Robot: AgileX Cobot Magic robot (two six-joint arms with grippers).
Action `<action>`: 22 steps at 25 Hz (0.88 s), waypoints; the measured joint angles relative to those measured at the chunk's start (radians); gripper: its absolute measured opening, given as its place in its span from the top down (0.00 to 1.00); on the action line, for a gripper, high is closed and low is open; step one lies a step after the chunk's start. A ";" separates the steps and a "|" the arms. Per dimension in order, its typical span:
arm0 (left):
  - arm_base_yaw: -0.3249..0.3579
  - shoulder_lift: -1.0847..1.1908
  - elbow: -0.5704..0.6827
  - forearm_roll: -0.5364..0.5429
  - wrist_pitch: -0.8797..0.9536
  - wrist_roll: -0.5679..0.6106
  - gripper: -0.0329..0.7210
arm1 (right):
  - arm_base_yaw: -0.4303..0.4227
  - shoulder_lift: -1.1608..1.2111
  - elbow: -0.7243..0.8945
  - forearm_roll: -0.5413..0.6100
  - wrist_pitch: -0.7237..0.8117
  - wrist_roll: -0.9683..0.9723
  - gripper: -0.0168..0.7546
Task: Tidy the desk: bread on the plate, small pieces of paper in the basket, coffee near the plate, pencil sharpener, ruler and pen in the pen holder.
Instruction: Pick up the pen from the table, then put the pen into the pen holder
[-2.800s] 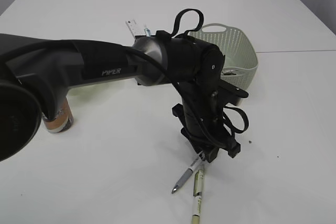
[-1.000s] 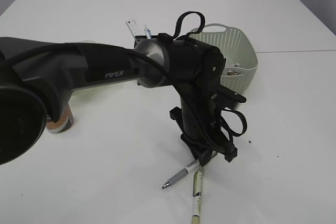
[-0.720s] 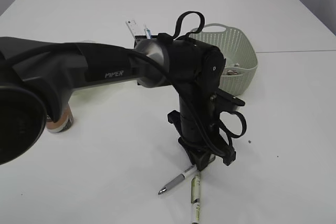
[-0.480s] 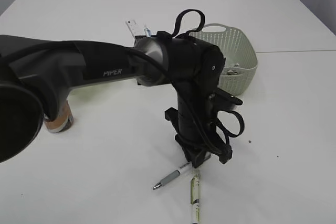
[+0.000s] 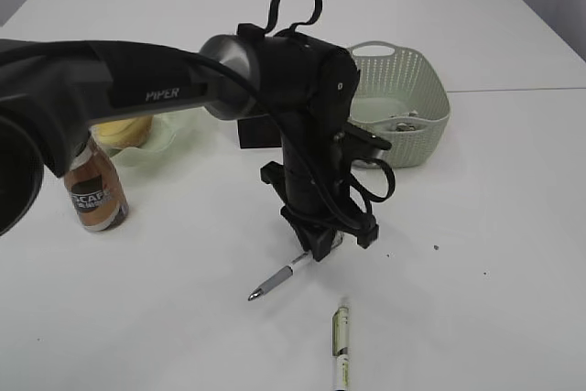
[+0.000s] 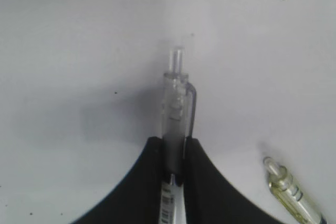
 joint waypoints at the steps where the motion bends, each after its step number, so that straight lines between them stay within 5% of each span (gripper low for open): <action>1: 0.000 -0.007 0.000 0.000 -0.007 -0.002 0.88 | 0.000 0.000 0.000 0.000 0.000 0.000 0.52; 12: 0.056 -0.122 0.008 0.042 -0.144 -0.051 0.88 | 0.000 0.000 0.000 -0.002 0.000 0.000 0.52; 22: 0.101 -0.228 0.147 0.085 -0.434 -0.078 0.88 | 0.000 0.000 0.000 -0.002 0.000 0.000 0.52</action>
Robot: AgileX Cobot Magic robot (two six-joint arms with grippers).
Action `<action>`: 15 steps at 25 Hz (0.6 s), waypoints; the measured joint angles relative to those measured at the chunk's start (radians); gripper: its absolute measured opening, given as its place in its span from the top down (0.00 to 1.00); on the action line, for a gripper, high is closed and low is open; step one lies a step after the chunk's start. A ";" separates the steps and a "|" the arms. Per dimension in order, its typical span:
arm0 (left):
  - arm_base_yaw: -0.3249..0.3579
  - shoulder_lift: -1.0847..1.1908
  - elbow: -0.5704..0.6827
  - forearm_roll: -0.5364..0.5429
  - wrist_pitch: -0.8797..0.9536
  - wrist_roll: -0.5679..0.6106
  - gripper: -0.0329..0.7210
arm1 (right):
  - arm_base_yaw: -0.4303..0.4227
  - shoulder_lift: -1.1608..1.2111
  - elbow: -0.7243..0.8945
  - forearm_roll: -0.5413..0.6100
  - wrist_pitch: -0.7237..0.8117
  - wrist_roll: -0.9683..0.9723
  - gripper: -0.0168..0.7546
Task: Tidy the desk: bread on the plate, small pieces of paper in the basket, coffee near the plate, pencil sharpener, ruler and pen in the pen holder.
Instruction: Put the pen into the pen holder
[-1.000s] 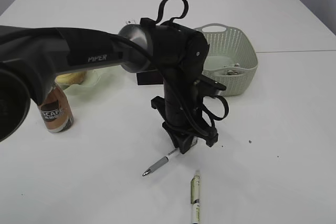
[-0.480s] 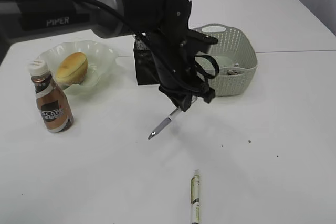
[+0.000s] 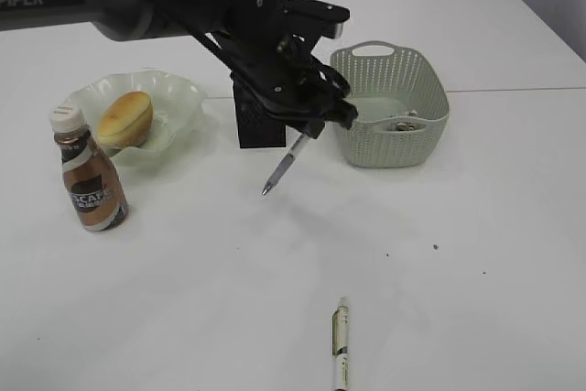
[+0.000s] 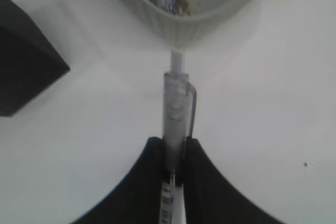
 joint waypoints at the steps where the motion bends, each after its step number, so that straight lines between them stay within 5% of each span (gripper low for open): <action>1: 0.004 -0.012 0.011 0.007 -0.029 -0.005 0.88 | 0.000 0.000 0.000 0.000 0.000 0.000 0.52; 15: 0.043 -0.146 0.416 0.053 -0.722 -0.042 0.88 | 0.000 0.000 0.000 0.000 0.000 0.000 0.52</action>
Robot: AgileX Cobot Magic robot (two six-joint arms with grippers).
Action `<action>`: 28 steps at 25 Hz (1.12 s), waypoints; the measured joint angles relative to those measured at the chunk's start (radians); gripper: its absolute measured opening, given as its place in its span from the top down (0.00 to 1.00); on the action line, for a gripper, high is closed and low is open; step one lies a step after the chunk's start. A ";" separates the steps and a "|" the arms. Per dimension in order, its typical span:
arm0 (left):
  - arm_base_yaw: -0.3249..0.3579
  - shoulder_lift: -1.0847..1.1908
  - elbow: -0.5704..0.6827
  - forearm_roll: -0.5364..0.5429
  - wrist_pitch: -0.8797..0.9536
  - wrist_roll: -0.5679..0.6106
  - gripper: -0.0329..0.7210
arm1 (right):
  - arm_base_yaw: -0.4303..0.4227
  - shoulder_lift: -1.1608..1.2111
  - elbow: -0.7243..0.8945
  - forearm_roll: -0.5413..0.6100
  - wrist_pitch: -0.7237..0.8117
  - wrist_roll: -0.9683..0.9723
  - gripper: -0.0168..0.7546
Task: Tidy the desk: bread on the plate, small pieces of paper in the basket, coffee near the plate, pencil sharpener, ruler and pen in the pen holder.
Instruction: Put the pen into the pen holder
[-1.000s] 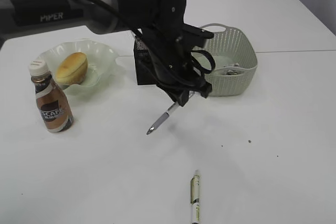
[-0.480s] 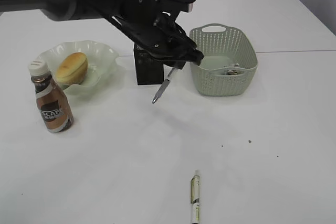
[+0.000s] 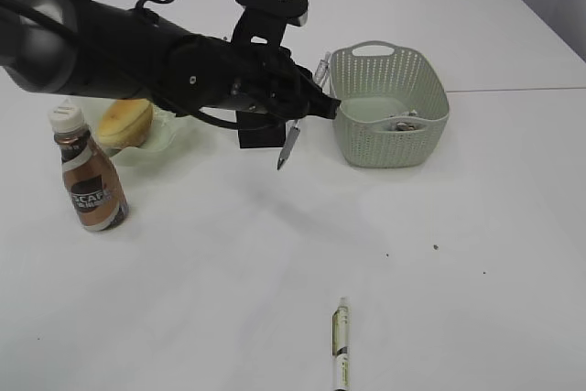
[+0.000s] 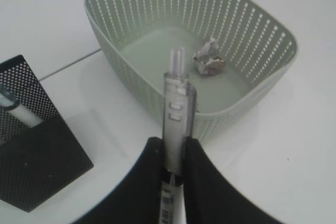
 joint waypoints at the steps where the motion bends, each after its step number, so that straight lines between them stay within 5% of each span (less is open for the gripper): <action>1: 0.006 0.000 0.012 0.005 -0.039 0.000 0.88 | 0.000 0.000 0.000 0.000 0.000 0.000 0.52; 18: 0.103 0.000 0.028 -0.005 -0.456 -0.002 0.88 | 0.000 0.000 0.000 0.000 0.000 0.000 0.52; 28: 0.158 0.035 -0.084 -0.015 -0.498 -0.002 0.88 | 0.000 0.000 0.000 0.000 0.000 0.000 0.52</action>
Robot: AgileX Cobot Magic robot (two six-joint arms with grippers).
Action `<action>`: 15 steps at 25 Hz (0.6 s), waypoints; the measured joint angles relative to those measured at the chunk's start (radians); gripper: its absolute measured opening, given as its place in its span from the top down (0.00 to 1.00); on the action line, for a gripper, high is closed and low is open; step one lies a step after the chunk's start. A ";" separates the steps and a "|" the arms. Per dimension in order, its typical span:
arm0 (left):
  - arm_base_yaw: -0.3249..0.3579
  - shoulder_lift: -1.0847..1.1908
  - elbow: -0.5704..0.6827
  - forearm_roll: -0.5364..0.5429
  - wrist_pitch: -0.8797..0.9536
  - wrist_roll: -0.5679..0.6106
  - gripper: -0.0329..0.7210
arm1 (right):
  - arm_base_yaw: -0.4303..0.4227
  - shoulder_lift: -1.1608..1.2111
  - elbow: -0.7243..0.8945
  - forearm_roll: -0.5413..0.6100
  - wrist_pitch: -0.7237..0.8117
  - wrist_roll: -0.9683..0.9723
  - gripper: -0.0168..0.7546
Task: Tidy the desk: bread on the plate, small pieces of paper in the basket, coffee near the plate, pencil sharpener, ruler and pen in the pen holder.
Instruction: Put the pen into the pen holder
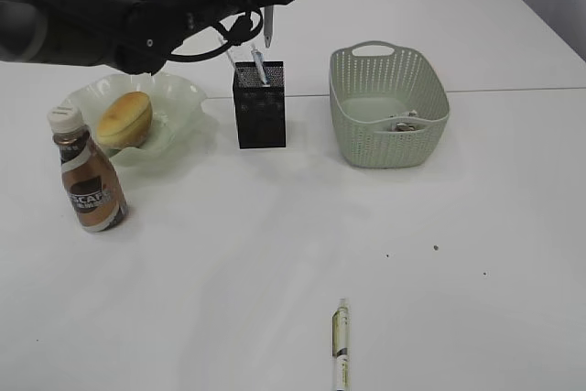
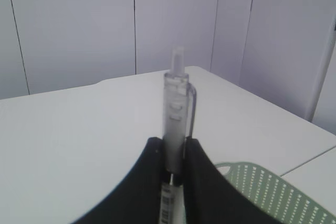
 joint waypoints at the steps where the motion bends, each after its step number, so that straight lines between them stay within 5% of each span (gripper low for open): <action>1: 0.002 0.012 -0.005 -0.007 -0.004 0.000 0.88 | 0.000 0.000 0.000 0.000 0.000 0.000 0.52; 15: 0.014 0.170 -0.076 -0.035 -0.082 -0.002 0.88 | 0.000 0.000 0.000 0.000 0.000 0.000 0.52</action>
